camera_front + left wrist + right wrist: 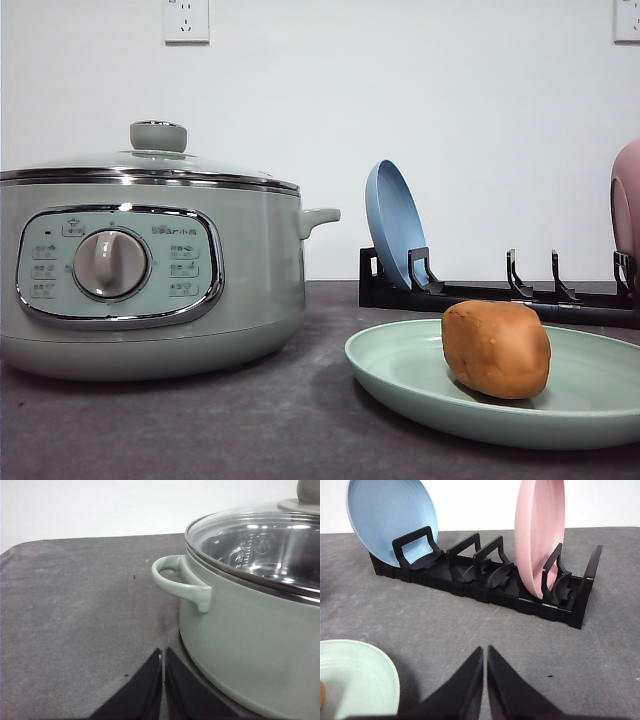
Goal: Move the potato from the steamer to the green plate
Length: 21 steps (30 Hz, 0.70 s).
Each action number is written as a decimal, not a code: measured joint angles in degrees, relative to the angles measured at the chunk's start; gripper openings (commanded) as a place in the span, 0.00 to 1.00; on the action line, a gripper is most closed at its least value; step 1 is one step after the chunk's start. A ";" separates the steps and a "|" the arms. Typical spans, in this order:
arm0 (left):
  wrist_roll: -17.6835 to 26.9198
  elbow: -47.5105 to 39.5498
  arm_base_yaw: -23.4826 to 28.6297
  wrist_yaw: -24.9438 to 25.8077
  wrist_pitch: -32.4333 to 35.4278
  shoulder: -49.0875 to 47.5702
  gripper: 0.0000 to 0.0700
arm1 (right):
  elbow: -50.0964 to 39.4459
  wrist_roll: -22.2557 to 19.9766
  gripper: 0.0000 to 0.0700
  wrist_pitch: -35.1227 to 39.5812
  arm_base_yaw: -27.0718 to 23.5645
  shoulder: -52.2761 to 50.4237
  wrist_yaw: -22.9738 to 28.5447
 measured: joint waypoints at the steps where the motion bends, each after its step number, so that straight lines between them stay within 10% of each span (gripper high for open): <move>1: 0.00 0.00 0.00 0.00 0.00 0.00 0.00 | 0.00 0.00 0.00 0.00 0.00 0.00 0.00; 21: 0.00 -0.01 0.00 0.00 0.00 0.00 0.00 | 0.00 0.00 0.00 0.01 0.00 0.00 0.00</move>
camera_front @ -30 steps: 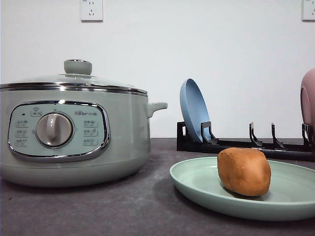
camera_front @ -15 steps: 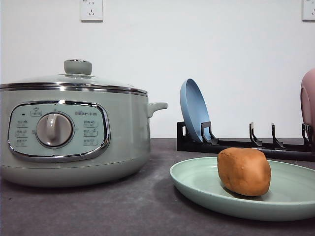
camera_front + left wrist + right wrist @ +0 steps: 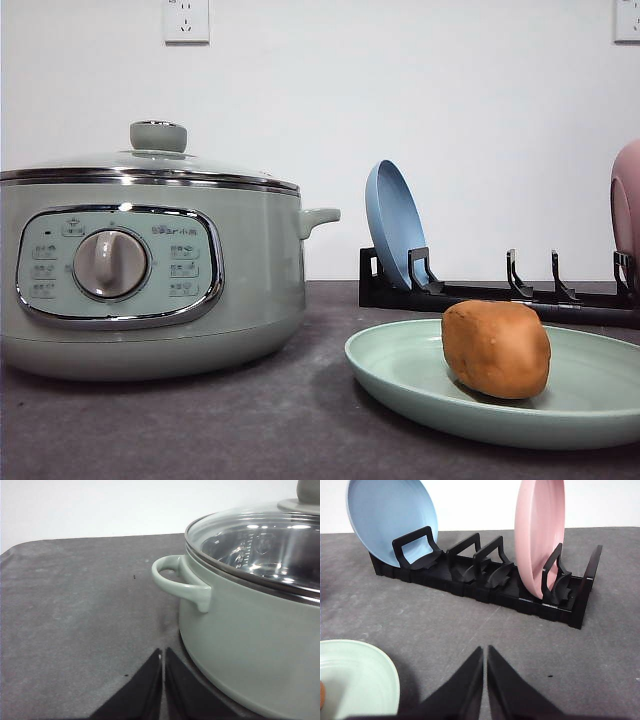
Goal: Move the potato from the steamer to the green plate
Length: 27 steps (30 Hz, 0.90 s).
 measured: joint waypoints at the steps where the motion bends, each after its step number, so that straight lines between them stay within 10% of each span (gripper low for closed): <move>1: 0.00 0.01 0.00 0.00 0.00 0.00 0.00 | 0.00 0.00 0.00 0.00 0.00 0.00 0.00; 27: 0.00 0.01 0.00 0.00 0.00 0.00 0.00 | 0.00 0.00 0.00 -0.01 0.00 0.00 0.00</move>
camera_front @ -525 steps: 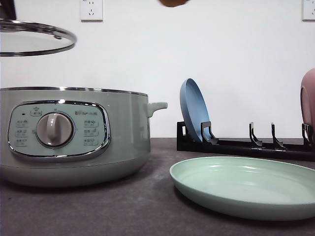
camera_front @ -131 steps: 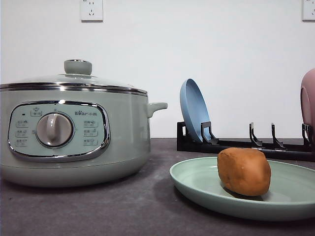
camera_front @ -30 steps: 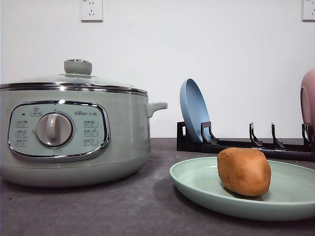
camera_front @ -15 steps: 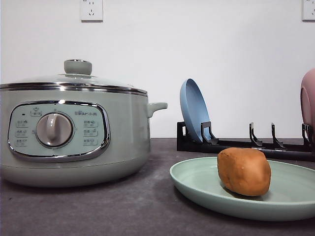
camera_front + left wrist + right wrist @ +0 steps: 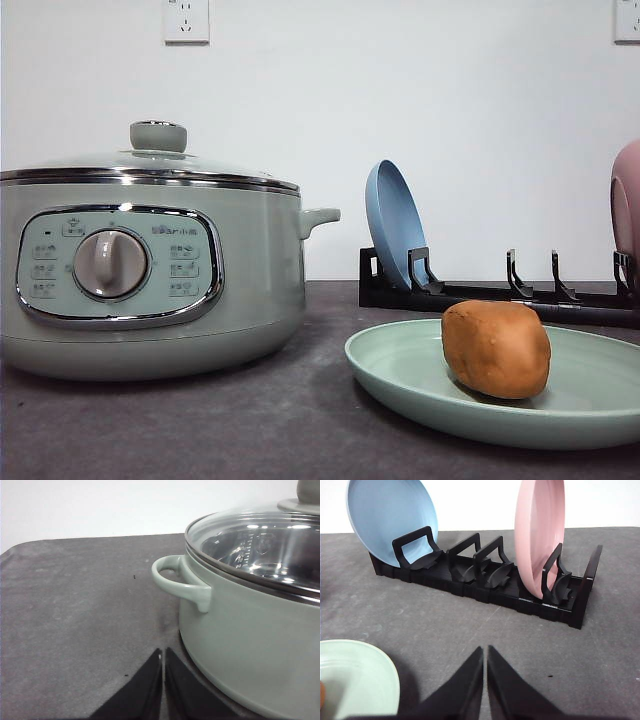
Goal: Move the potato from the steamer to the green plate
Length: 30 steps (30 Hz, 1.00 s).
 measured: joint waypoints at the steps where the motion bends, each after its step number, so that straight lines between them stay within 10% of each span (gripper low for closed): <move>1: 0.00 0.00 0.00 0.00 0.00 0.00 0.00 | 0.00 0.00 0.00 0.01 0.00 0.00 0.00; 30: 0.00 0.00 0.00 0.00 0.00 0.00 0.00 | 0.00 0.00 0.00 0.01 0.00 0.00 0.00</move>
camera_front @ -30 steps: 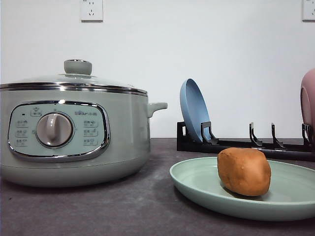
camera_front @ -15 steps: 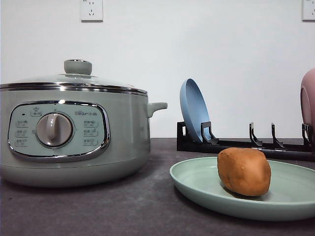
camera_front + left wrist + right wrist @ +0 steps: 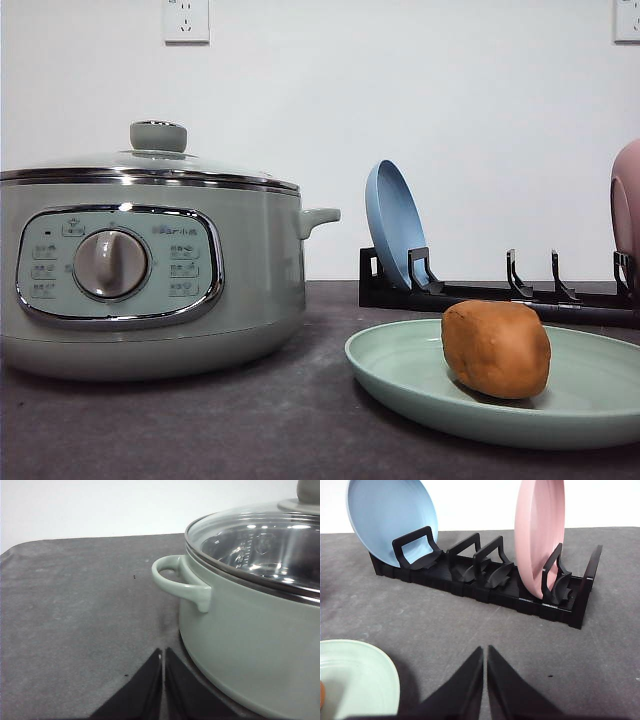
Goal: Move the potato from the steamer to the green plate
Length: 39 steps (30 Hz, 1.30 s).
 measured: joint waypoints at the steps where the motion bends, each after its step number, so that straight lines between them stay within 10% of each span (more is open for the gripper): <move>1: 0.00 0.00 0.00 0.00 0.00 0.00 0.00 | 0.00 0.00 0.00 0.00 0.00 0.00 0.00; 39: 0.00 0.00 0.00 -0.01 0.00 0.00 0.00 | 0.00 0.00 0.00 0.00 0.00 0.00 0.00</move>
